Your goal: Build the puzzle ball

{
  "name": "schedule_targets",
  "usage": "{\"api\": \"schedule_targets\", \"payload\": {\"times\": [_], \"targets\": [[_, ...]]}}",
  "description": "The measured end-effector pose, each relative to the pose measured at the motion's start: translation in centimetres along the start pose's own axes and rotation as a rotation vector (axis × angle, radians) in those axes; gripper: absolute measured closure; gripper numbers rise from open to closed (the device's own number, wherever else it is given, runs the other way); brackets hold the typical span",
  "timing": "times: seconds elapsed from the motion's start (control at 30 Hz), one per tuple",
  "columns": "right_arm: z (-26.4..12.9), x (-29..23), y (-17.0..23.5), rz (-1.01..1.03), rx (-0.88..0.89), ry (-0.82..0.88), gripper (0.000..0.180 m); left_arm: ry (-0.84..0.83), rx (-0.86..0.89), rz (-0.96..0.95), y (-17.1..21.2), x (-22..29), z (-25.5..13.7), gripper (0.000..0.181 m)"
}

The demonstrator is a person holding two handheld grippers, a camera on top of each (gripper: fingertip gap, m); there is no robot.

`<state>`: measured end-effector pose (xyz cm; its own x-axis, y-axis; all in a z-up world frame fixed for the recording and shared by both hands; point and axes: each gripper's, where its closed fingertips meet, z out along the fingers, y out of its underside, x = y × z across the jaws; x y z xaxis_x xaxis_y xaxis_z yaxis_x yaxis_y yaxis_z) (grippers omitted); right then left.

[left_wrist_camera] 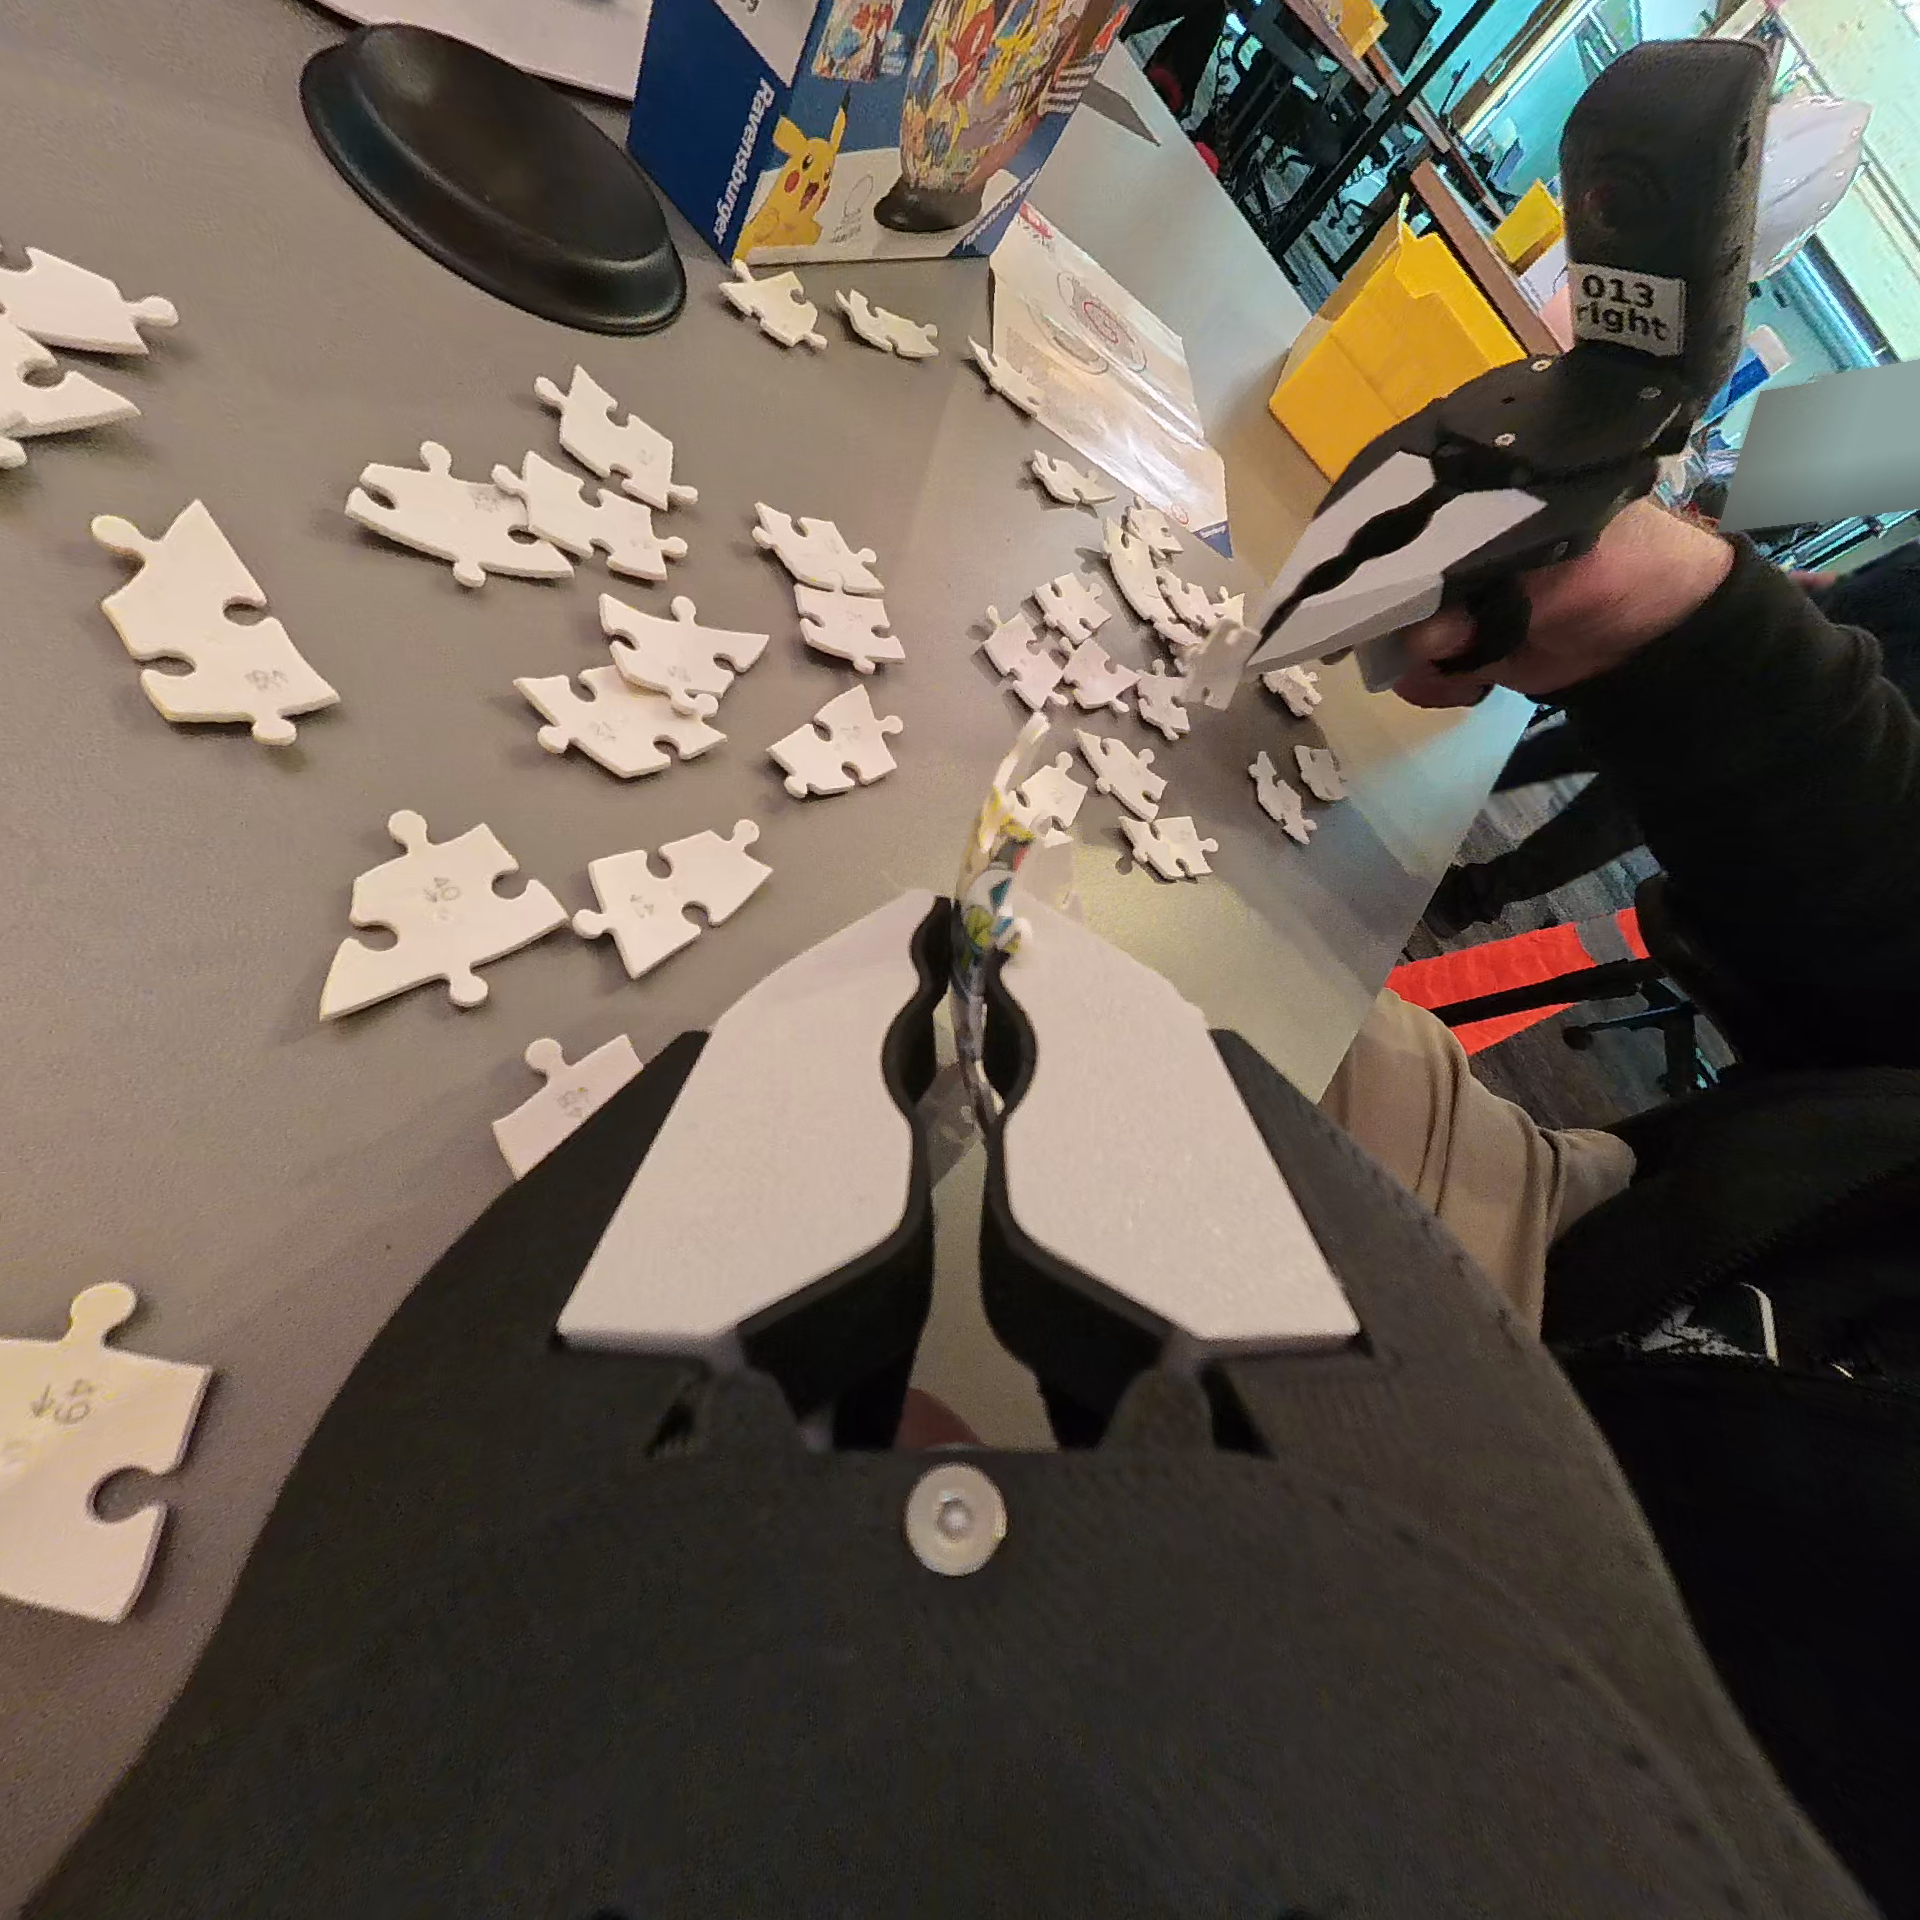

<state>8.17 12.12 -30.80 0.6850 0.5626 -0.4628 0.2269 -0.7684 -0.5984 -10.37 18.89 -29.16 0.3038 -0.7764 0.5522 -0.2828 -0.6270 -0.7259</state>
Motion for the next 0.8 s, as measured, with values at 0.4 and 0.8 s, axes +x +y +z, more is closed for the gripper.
{"api": "schedule_targets", "payload": {"times": [0.4,0.8], "targets": [[-1.1,-2.7,-0.4,0.020,0.041,-0.116,0.180,0.034,-0.037,-0.009,0.5,1.4,1.3,0.177],[2.1,-6.1,2.5,-0.244,-0.337,-0.139,0.180,0.064,-0.163,-0.009,2.6,5.2,4.0,0.177]]}}
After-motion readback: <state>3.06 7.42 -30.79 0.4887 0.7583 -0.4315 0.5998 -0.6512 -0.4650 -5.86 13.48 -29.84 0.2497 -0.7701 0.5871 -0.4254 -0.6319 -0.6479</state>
